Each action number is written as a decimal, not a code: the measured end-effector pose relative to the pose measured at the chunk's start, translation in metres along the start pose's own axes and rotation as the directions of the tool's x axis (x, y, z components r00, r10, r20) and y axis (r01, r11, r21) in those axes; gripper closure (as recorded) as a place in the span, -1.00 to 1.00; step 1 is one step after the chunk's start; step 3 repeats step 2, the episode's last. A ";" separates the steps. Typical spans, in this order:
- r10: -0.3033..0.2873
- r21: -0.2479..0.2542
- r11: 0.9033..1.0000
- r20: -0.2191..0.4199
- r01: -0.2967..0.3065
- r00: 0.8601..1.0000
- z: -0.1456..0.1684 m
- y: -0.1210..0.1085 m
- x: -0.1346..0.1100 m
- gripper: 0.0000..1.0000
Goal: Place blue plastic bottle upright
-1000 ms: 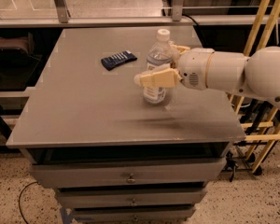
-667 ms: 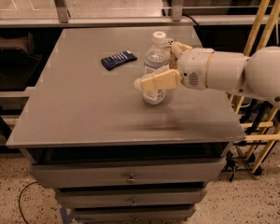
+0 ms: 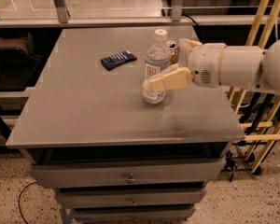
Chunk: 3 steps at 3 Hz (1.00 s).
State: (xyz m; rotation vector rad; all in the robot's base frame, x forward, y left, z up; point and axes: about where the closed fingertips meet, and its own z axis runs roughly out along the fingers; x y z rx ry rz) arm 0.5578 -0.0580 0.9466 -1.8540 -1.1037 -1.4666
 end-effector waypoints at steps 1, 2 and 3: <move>-0.006 -0.079 0.997 0.027 0.008 1.000 -0.035 -0.008 0.004 -1.00; 0.016 -0.172 0.985 0.043 -0.009 0.999 -0.074 -0.015 -0.002 -1.00; 0.016 -0.172 0.985 0.043 -0.009 0.999 -0.074 -0.015 -0.002 -1.00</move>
Offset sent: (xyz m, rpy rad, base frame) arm -0.0892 -0.1044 0.0213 -0.0593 -0.0144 -0.3164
